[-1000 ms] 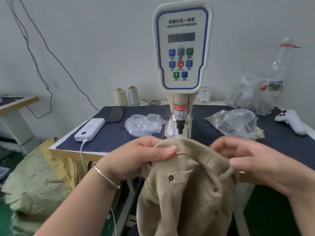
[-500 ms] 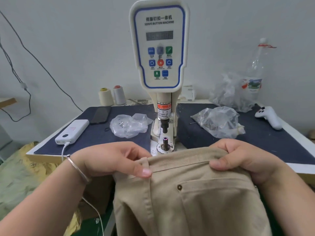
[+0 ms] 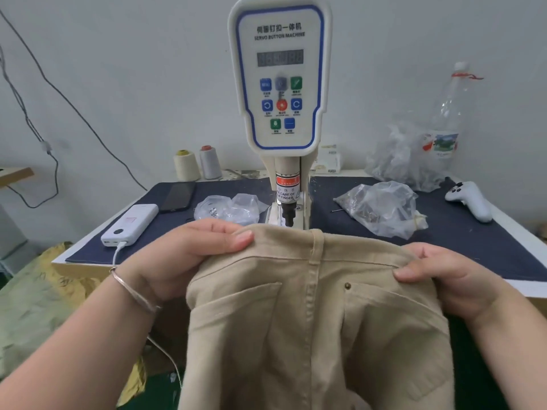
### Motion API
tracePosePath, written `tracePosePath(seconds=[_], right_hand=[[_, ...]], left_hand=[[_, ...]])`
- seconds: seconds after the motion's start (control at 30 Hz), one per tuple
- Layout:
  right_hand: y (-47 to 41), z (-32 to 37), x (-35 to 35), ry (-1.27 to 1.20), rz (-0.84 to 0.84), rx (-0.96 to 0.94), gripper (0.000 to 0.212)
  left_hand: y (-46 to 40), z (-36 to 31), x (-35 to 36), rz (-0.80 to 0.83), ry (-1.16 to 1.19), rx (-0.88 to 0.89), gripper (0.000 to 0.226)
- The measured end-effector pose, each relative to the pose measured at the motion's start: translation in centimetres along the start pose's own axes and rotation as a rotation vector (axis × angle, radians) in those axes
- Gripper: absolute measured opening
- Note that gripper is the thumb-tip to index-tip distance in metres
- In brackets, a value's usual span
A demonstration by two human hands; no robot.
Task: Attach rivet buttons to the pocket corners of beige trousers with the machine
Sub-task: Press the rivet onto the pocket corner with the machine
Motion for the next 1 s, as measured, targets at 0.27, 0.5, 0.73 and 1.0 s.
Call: tracePosePath(seconds=[0.27,0.5,0.73,1.0], right_hand=[[-2.0,-0.5,5.4,0.238,0.047,-0.106,0.074],[-1.1,0.6,5.1,0.144,0.102,-0.113,0.044],[-0.6,0.1,2.1,-0.158,-0.016,-0.136,0.059],[-1.1,-1.3,2.1,-0.153,-0.163,-0.081,0.047]], left_hand=[[-3.5,1.3,4.5,-0.016,-0.078,-0.132,0.034],[-3.9,2.0,4.1,0.0,-0.268,-0.221,0.04],[-2.3,2.6,2.9,0.267,-0.254,-0.362,0.024],[-2.1,3.6,1.0,0.273,-0.152,-0.236,0.065]])
Point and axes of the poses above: each hand's wrist, its own y-axis away from the middle knuckle, its own x-axis out of the palm, z = x × y, the point moved 4 cm from there along -y, towards the middle knuckle, and after that the axes turned 10 degrees about y, right-handed, at the moved point
